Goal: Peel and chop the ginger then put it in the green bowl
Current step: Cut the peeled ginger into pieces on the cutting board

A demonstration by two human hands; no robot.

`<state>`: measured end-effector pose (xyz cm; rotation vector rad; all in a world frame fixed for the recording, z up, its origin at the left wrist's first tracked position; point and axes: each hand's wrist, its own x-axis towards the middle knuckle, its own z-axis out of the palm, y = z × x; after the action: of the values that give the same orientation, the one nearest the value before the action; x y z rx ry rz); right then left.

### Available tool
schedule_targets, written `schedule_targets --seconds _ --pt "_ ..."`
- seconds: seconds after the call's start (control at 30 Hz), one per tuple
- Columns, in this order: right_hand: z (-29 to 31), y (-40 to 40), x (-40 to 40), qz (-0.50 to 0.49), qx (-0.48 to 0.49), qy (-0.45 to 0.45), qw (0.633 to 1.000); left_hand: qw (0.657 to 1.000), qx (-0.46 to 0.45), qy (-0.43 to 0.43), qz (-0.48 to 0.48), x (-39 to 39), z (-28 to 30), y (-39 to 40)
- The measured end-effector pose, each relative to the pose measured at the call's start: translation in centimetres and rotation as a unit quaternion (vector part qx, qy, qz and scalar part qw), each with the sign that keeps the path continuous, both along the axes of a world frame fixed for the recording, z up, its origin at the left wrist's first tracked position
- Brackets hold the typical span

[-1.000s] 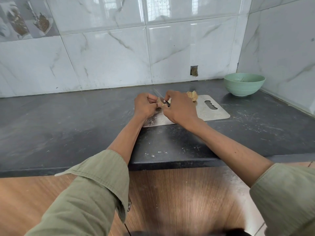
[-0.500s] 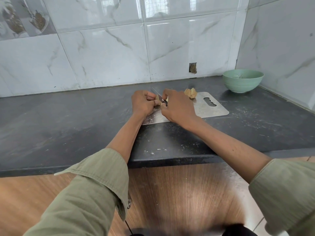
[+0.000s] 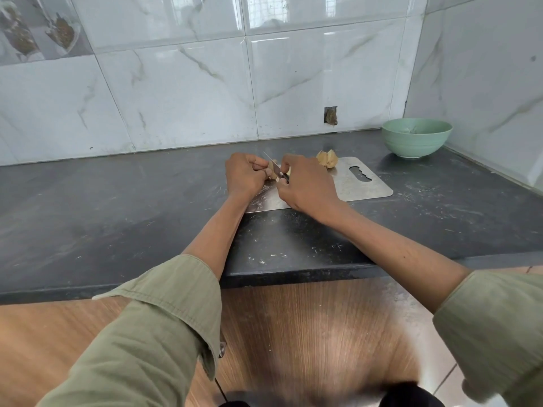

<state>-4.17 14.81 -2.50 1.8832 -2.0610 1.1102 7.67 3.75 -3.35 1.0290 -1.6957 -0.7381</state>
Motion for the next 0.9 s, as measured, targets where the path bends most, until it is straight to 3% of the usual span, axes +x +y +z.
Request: schedule_targets --seconds 0.3,0.6,0.73,0.9 --pt "-0.3 -0.6 0.0 0.004 0.007 0.009 1.000 0.999 -0.020 -0.025 0.023 -0.3 0.0 0.1" --pt "0.1 -0.6 -0.9 0.016 0.002 -0.064 0.998 0.992 -0.069 -0.100 0.018 -0.6 0.1 -0.4" --pt "0.7 -0.7 -1.3 0.022 0.019 -0.140 0.990 0.985 -0.083 -0.151 -0.020 -0.7 0.3 -0.1" --pt "0.8 -0.5 -1.2 0.033 0.043 -0.179 0.982 0.985 -0.101 -0.136 -0.028 -0.7 -0.2 -0.7"
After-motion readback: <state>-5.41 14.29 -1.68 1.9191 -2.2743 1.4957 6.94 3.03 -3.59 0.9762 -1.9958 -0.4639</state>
